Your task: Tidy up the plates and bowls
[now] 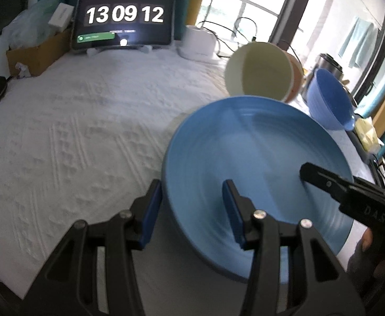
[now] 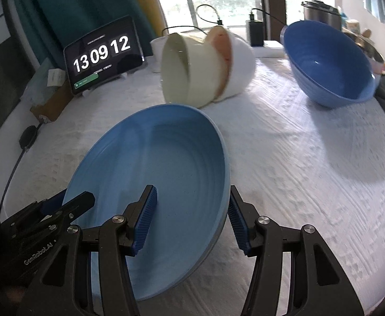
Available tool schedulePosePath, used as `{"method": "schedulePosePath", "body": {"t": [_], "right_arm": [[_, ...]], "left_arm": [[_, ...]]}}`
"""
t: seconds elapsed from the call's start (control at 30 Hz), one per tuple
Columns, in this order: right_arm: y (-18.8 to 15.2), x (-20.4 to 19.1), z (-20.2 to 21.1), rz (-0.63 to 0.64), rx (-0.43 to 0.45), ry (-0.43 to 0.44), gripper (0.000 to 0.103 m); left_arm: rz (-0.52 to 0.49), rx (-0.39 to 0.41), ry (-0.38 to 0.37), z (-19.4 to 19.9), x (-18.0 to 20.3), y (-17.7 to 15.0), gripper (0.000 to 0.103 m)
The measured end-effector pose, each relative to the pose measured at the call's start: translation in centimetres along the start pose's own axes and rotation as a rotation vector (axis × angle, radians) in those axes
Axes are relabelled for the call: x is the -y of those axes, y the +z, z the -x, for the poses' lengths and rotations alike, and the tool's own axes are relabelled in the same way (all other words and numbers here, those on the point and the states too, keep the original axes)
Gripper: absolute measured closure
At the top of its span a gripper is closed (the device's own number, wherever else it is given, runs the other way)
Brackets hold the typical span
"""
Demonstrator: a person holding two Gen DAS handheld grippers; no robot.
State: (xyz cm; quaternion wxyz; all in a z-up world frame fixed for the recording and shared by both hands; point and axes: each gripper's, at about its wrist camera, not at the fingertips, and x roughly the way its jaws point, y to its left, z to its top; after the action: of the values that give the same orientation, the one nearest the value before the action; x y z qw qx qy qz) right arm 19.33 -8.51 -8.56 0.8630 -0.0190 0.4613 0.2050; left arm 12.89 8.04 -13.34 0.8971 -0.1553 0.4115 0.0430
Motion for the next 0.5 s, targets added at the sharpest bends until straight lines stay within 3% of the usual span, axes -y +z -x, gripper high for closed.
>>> {"method": "schedulePosePath", "body": {"t": [0.5], "right_arm": [[3.2,-4.0,-3.9,0.057,-0.02,0.04,0.046]], "left_arm": [[0.063,0.042,0.04,-1.3,-4.7,2.7,0.055]]}}
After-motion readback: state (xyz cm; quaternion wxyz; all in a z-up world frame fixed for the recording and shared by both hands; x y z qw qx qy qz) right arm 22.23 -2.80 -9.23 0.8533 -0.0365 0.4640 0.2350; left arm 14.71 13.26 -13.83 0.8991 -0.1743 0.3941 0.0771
